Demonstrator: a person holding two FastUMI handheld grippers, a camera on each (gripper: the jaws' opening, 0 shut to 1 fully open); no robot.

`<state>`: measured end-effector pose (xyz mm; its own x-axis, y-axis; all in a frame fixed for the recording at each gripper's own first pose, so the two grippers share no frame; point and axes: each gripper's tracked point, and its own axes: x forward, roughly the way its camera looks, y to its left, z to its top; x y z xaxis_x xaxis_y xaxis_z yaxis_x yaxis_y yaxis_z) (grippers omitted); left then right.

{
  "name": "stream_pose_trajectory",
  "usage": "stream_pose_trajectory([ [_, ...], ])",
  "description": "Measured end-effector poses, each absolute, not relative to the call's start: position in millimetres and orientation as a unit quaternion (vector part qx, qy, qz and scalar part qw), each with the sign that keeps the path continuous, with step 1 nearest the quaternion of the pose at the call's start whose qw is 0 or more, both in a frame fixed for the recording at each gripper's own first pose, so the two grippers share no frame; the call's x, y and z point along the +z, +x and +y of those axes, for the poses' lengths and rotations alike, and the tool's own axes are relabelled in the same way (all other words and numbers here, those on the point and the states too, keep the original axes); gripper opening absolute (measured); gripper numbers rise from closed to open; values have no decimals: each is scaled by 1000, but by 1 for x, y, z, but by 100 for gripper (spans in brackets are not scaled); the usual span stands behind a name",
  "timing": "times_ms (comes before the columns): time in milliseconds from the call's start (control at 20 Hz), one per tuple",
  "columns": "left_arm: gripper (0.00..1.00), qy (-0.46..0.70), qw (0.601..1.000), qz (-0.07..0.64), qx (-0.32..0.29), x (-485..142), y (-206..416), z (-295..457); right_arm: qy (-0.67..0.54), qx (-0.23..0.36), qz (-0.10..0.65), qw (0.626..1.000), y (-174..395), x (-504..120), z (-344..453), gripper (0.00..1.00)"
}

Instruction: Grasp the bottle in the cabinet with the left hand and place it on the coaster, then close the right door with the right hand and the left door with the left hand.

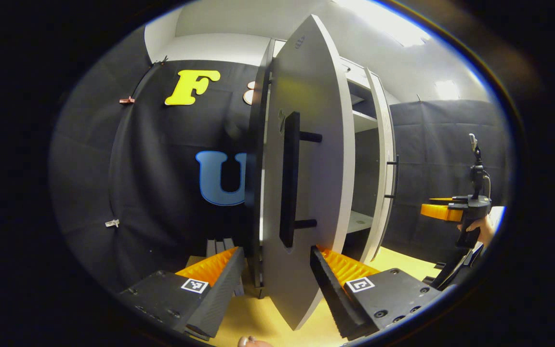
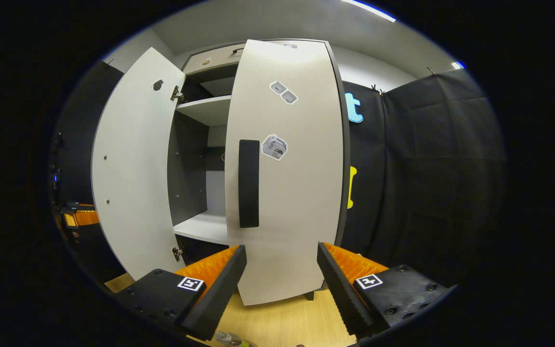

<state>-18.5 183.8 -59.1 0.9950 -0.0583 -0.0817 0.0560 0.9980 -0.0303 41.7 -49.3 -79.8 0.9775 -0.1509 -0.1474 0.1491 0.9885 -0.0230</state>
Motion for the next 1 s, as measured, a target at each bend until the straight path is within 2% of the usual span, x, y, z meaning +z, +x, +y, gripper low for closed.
stream_pose_trajectory([
  [200,88,-12,998,43,-34,-58,-9,162,-18,-65,81,994,49,-83,-62,98],
  [700,88,-50,999,18,-3,-54,36,110,8,-37,66,997,90,-73,-115,98],
  [750,88,-48,999,16,-4,-52,42,105,7,-35,65,997,93,-73,-119,98],
  [800,93,-47,999,17,-9,-53,48,95,3,-34,65,997,92,-74,-124,98],
  [1000,93,-55,998,17,-35,-57,73,53,-3,-25,64,998,94,-72,-133,98],
])
